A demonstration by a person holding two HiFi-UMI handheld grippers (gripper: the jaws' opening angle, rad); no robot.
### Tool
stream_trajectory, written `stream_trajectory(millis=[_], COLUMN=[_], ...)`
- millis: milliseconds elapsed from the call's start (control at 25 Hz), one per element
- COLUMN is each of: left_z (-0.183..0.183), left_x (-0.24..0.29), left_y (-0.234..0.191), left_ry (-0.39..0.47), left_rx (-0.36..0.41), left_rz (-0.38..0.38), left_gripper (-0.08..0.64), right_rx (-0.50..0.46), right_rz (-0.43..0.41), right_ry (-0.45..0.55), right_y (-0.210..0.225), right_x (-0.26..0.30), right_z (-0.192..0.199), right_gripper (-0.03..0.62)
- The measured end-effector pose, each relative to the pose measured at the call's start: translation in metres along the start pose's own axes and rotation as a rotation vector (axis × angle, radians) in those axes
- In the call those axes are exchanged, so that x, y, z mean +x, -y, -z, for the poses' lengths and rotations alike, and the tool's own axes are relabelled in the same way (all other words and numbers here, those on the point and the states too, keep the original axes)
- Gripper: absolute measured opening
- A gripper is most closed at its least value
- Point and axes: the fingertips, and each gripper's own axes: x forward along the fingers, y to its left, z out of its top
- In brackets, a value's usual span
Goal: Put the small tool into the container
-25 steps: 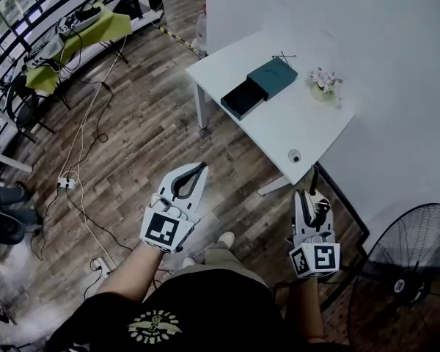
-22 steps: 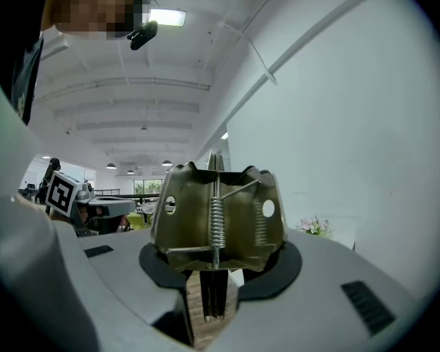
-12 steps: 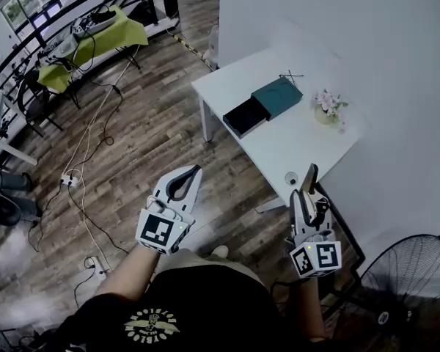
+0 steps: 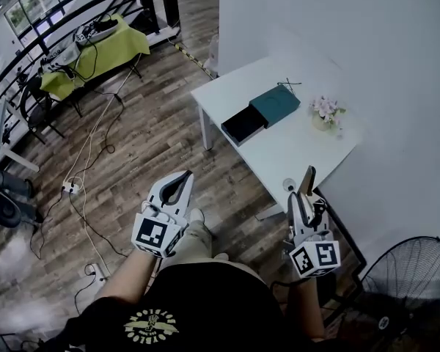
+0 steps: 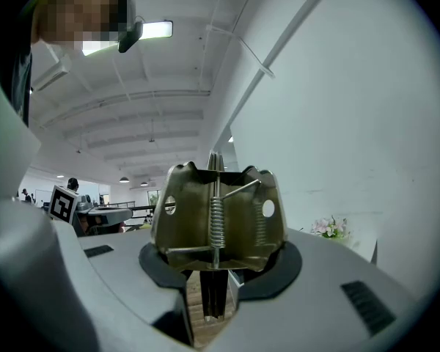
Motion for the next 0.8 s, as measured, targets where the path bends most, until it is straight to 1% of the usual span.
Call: stream_trajectory(millis=[160, 240, 360, 520, 640, 800], left_z=[-0.001, 0.002, 0.008, 0.015, 0.011, 0.013], left_x=[0.008, 0.012, 0.021, 0.034, 0.045, 0.058], left_y=[0.003, 0.007, 0.014, 0.017, 0.011, -0.006], left_ry=[-0.024, -0.016, -0.004, -0.023, 0.0, -0.01], left_rx=[0.013, 0.009, -0.011, -0.008, -0.023, -0.032], left_rz=[0.027, 0.053, 0.088, 0.128, 0.136, 0.13], left_gripper=[0.006, 0.006, 0.006, 0.006, 0.006, 0.006], right_rx=[0.011, 0.012, 0.016, 0.027, 0.029, 0.02], right_rz=[0.049, 0.074, 0.103, 0.13, 0.141, 0.126], right_ry=[0.02, 0.023, 0.013, 0.003, -0.01, -0.015], right_y=[0.01, 0.013, 0.018, 0.026, 0.027, 0.023], right_x=[-0.009, -0.015, -0.02, -0.016, -0.005, 0.018], right_z=[-0.004, -0.003, 0.001, 0.006, 0.008, 0.006], right_gripper=[0.129, 0.129, 0.127, 0.127, 0.127, 0.127])
